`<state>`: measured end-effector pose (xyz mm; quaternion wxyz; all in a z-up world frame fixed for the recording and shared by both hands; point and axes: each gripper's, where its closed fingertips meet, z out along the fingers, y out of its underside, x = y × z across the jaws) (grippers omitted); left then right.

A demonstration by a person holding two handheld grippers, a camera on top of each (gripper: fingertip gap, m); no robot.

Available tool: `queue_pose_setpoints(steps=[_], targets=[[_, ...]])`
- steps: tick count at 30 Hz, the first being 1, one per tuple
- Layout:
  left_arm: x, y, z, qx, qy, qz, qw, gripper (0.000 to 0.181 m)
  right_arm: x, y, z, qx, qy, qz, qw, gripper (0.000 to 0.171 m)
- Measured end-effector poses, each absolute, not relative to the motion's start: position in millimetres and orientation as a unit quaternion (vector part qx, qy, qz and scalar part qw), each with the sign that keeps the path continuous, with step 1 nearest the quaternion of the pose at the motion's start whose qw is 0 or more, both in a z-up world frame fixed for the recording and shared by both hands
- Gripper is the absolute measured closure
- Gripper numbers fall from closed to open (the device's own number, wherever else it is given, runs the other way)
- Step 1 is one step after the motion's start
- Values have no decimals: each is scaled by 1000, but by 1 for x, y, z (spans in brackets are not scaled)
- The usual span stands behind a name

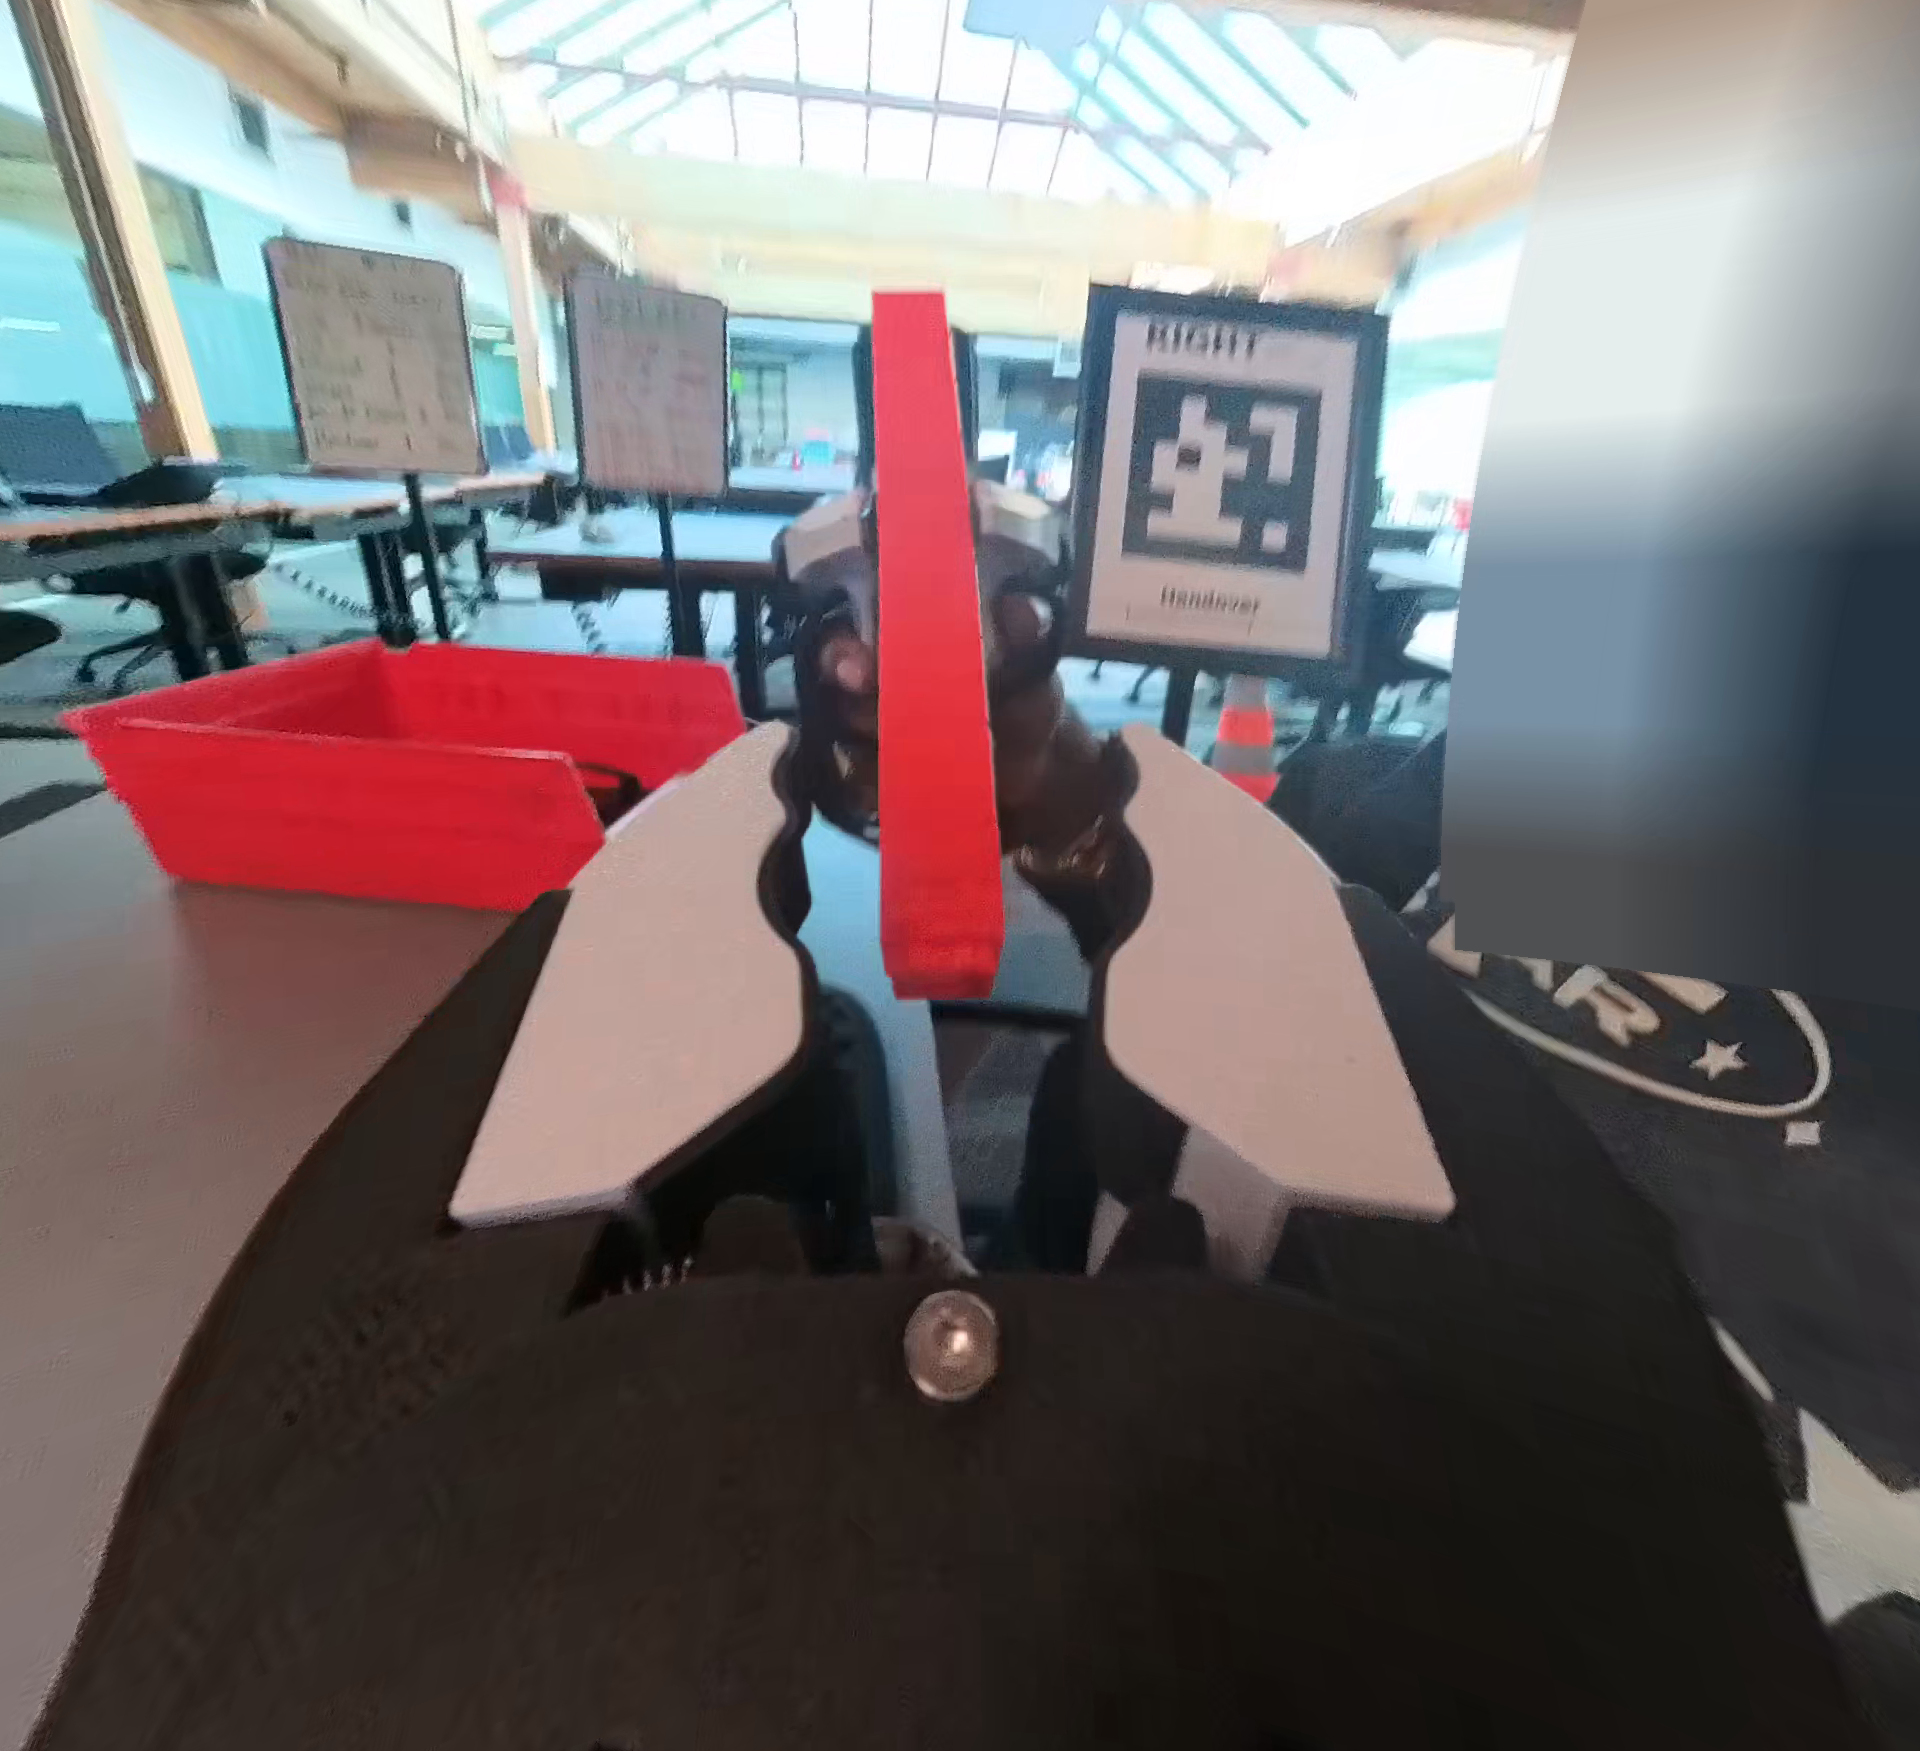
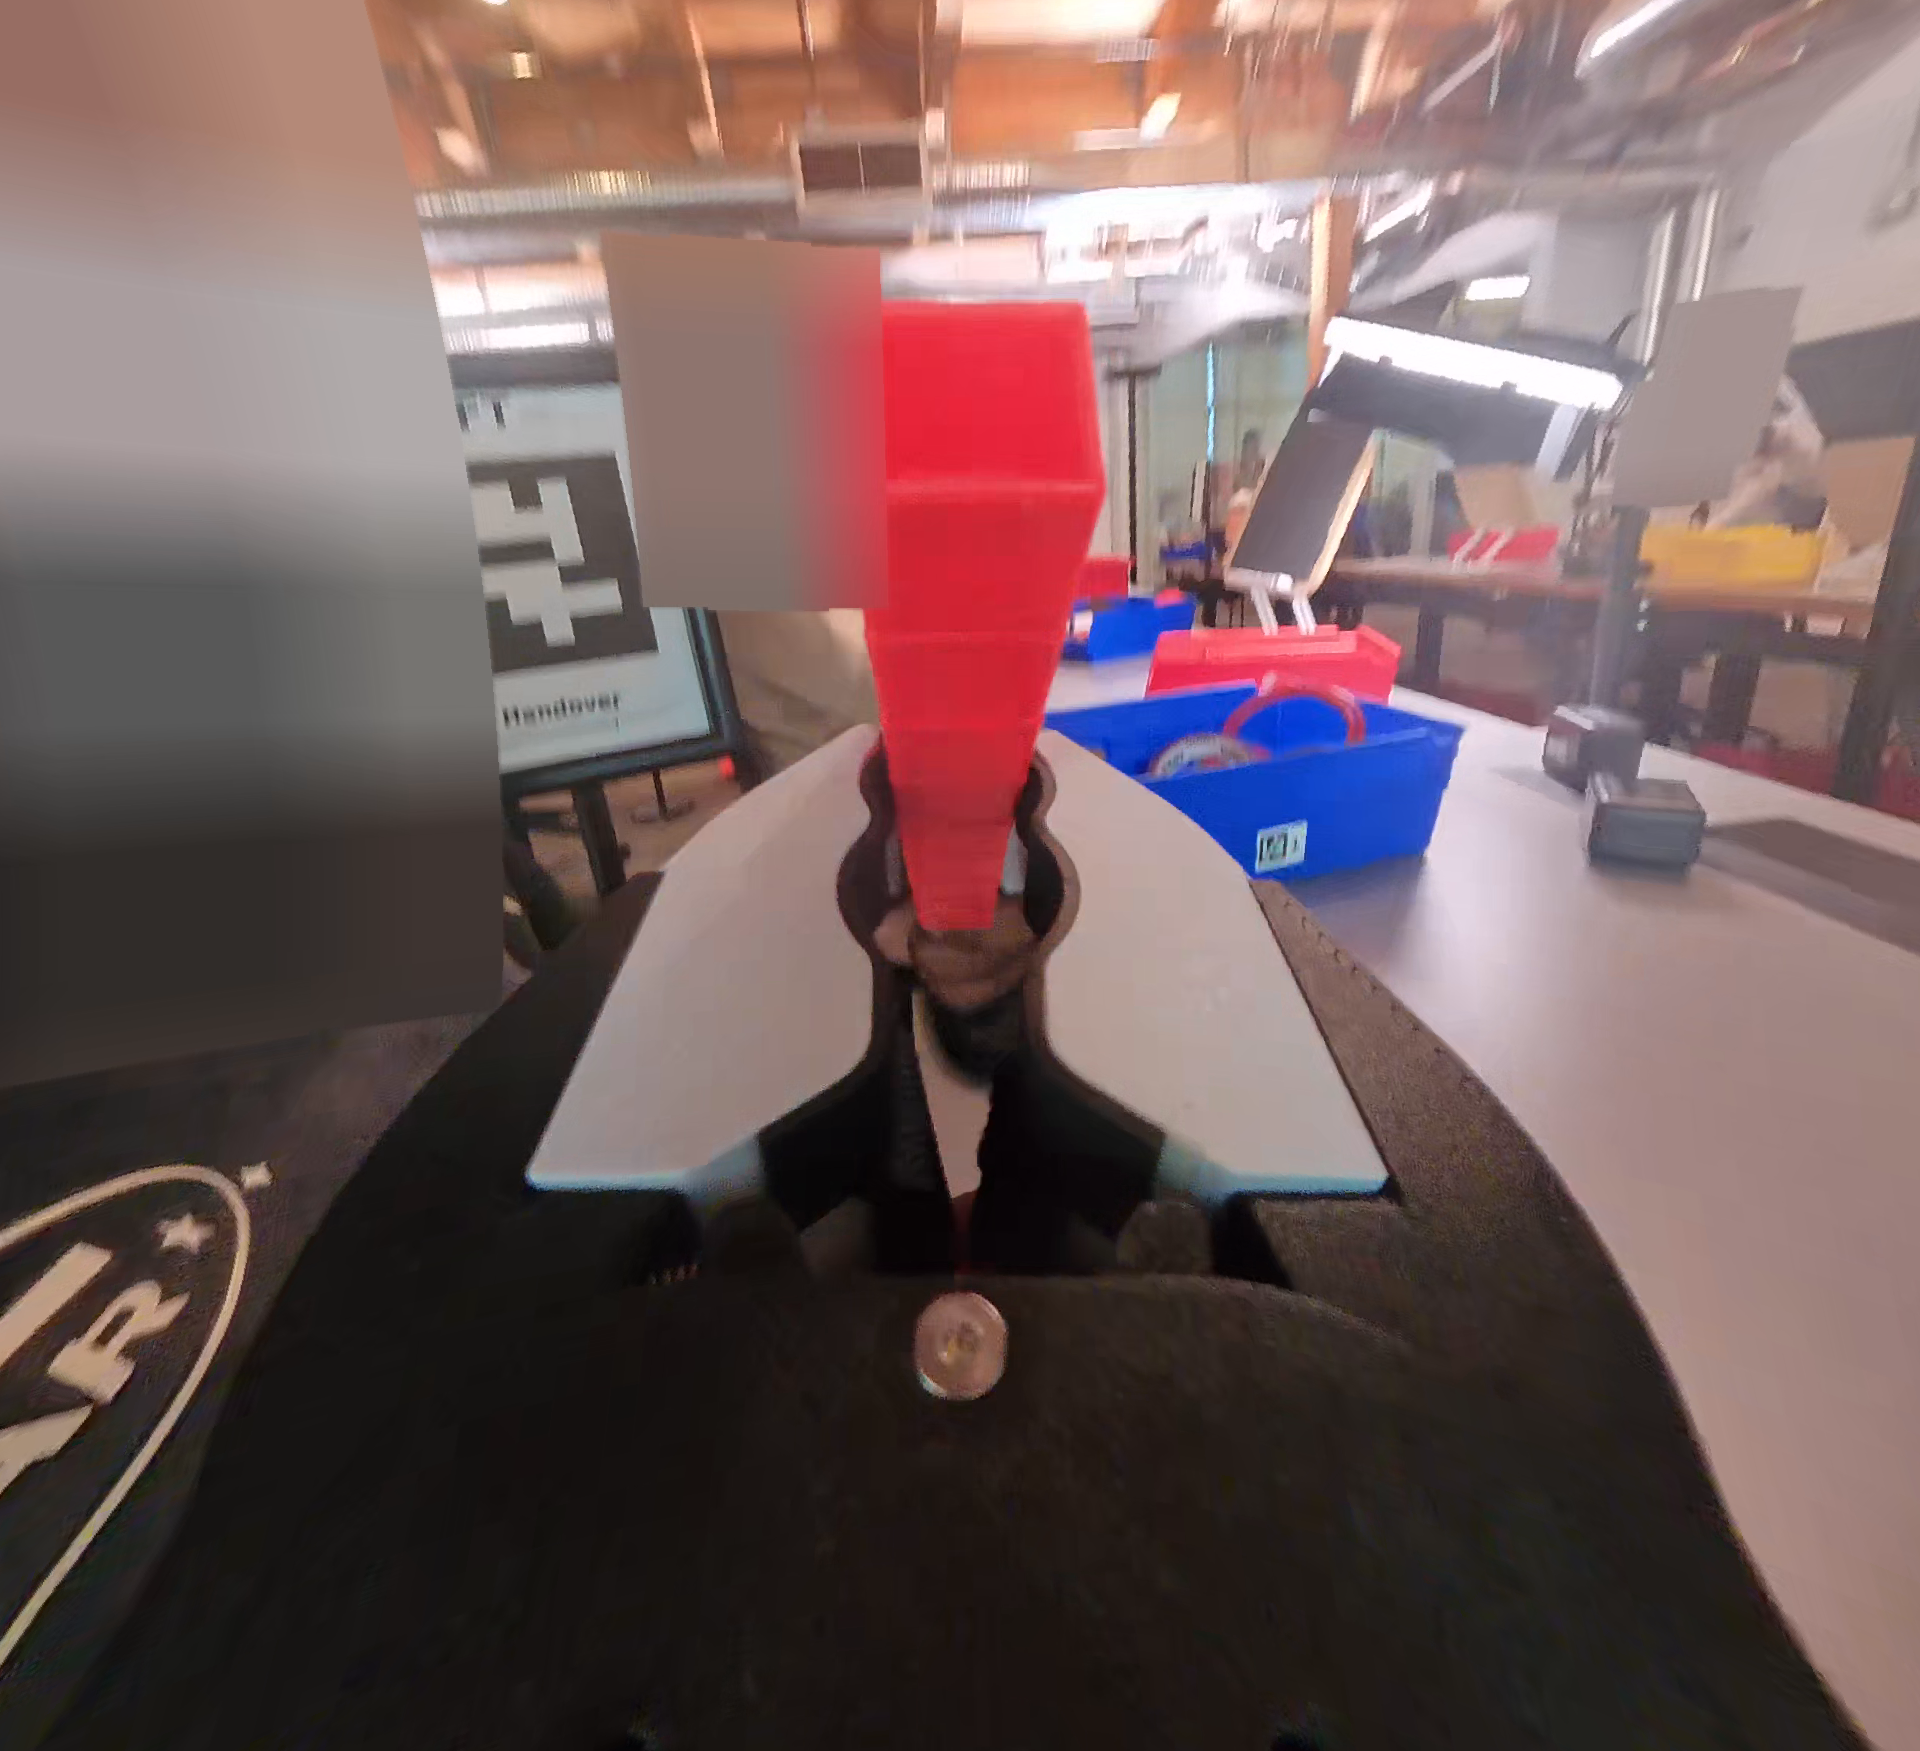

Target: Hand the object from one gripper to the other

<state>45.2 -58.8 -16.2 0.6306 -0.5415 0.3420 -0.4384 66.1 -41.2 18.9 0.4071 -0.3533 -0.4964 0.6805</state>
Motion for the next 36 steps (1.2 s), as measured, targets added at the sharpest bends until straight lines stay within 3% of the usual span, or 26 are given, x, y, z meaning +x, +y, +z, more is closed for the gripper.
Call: queue_pose_setpoints(steps=[5, 10, 28, 32, 34, 36], targets=[[62, -56, -35, -579, 374, -390, 610, 160, 58, -56, 5, -365, -548, 640, 395, 149], [71, -53, -22, -530, 328, -442, 645, 160, 56, -56, 20, -351, -497, 662, 438, 148], [84, -52, -28, -523, 316, -481, 628, 159, 45, -67, -7, -379, -563, 628, 381, 149], [70, -55, -19, -526, 321, -475, 628, 125, 43, -64, -20, -397, -597, 581, 385, 149], [60, -55, -9, -514, 306, -460, 656, 125, 41, -69, -30, -405, -617, 570, 362, 149], [60, -59, -8, -510, 316, -450, 662, 138, 36, -74, -38, -408, -631, 559, 352, 149]])
